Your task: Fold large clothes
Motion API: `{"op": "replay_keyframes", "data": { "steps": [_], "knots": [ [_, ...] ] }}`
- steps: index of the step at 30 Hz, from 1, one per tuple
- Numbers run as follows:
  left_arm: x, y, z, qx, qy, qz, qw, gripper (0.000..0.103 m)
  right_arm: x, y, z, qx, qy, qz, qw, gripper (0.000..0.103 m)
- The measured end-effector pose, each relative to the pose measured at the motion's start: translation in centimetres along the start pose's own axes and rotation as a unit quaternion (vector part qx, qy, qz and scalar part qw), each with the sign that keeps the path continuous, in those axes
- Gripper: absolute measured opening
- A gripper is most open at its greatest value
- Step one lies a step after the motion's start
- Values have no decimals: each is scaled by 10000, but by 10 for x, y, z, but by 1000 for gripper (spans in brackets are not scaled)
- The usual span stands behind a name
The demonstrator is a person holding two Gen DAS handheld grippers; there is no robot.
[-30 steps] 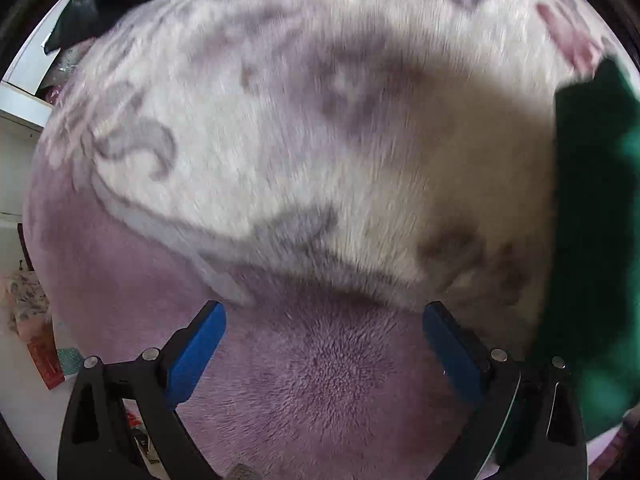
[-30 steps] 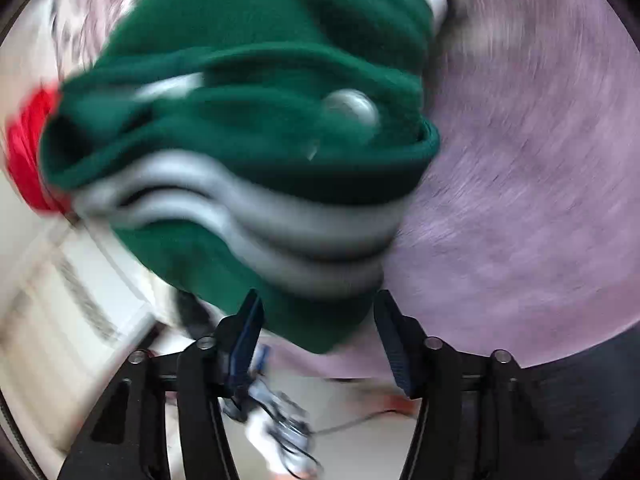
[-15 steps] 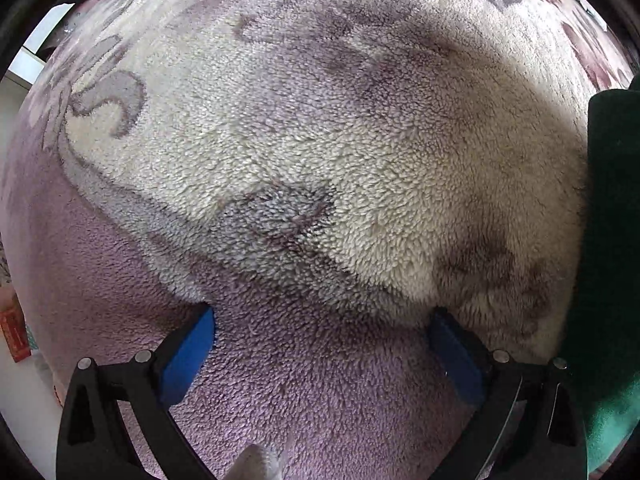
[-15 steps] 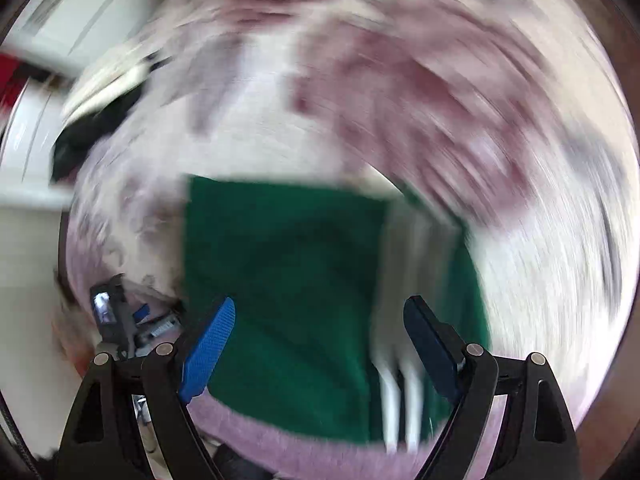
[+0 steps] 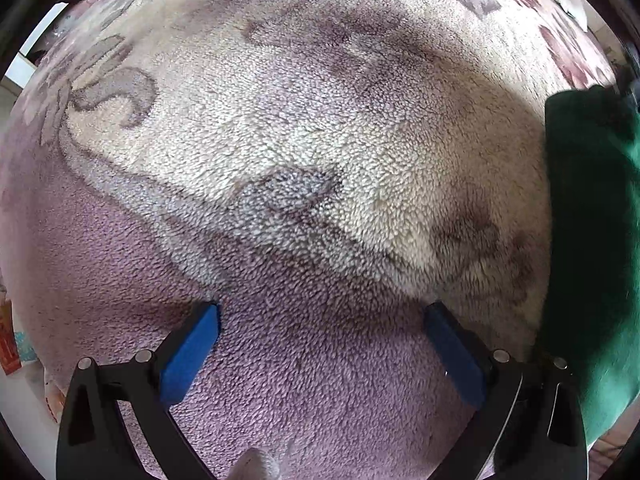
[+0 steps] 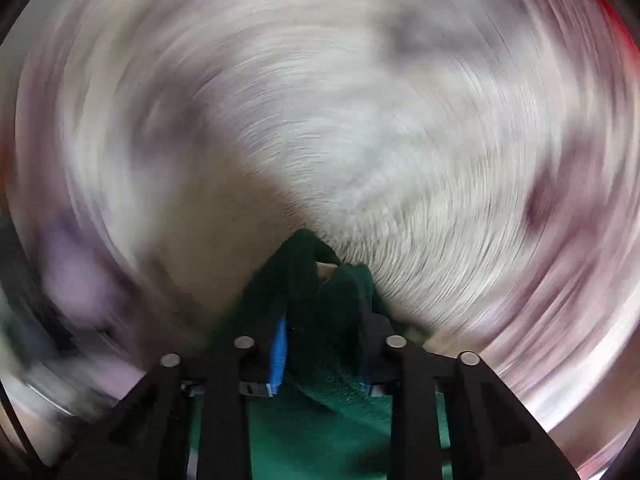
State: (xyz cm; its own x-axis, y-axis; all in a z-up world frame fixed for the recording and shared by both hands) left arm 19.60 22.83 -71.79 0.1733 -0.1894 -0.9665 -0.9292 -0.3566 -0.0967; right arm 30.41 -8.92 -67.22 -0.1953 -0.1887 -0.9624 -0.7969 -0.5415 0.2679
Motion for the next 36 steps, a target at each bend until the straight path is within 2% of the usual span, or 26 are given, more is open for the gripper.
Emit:
{"op": "replay_keyframes", "data": {
  "steps": [1,2,3,4,5,6,7,8,9,10,11,13,14,15,16,19,20,23,24,25,26,27,29,31,34,36],
  "knots": [
    [-1,3,1,27,14,1,10000,103,2,-2,-15,682,-497,209,9962,25],
    [-3,4,2,48,35,4,10000,103,8,-2,-37,1678,-1192,517,9772,25],
    [-5,5,2,56,72,2,10000,103,13,2,-47,2150,-1549,722,9616,25],
    [-8,7,3,64,121,1,9999,103,14,6,-53,2361,-1782,862,9514,25],
    [-11,9,6,70,149,-3,9999,103,9,5,-52,2140,-1686,861,9583,26],
    [-16,10,9,65,165,-4,9998,103,0,4,-49,1726,-1431,786,9714,31],
    [-22,13,13,50,210,-13,9998,103,-12,2,-47,1289,-1109,655,9833,43],
    [-27,14,16,35,257,-44,9997,103,-25,-1,-43,824,-667,463,9933,50],
    [-31,14,17,19,264,-79,9996,103,-38,-3,-39,386,-328,266,9984,68],
    [-36,13,20,-3,257,-125,9996,103,-45,-3,-33,17,-64,194,9998,81],
    [-41,13,23,-32,271,-158,9995,103,-47,-1,-25,-356,154,188,9991,82],
    [-48,13,24,-138,317,-223,9992,103,-37,7,-10,-1416,904,309,9853,81],
    [-52,15,20,-166,365,-242,9989,103,-23,12,-6,-1870,1316,404,9727,73],
    [-54,17,17,-168,391,-255,9988,103,-12,14,-1,-2021,1439,464,9676,34],
    [-55,19,15,-152,379,-273,9988,103,0,16,-2,-1950,1433,594,9685,34],
    [-59,29,-1,-89,340,-271,9990,103,8,-9,-21,-789,1027,369,9909,33],
    [-60,33,-6,-85,340,-274,9990,103,6,-8,-27,-575,835,299,9944,33],
    [-71,43,-24,-91,352,-348,9987,103,-13,13,-32,-688,497,39,9964,40],
    [-78,46,-30,-125,339,-388,9986,103,-26,23,-48,-515,400,-102,9978,50],
    [-83,47,-37,-160,354,-414,9984,103,-36,31,-63,-335,373,-216,9985,64],
    [-90,49,-43,-210,371,-441,9981,103,-48,43,-88,-40,390,-352,9986,70],
    [-97,50,-49,-269,368,-469,9979,103,-59,62,-124,353,464,-491,9971,74],
    [-105,61,-62,-366,387,-505,9973,103,-67,97,-177,911,523,-563,9929,74],
    [-112,62,-76,-466,381,-505,9969,103,-57,127,-215,1341,293,-475,9894,74],
    [-113,55,-91,-520,238,-545,9969,103,-7,170,-248,2067,-406,-133,9775,74],
    [-106,48,-95,-447,79,-527,9976,103,34,182,-245,2416,-1199,52,9629,73]
  ]
}}
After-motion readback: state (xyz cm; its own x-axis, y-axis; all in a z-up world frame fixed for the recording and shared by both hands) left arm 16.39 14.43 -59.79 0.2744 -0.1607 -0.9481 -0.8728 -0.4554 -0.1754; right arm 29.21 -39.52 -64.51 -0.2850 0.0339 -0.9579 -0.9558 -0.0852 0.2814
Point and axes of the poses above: each gripper's, at about its wrist camera, not at the fingertips, and x roughly the way its jaws point, z to its left, y to its underside, the point moved 9 cm from there along x, roughly the way its jaws point, and after that the axes turned 11 degrees about y, right-handed, at the moved point
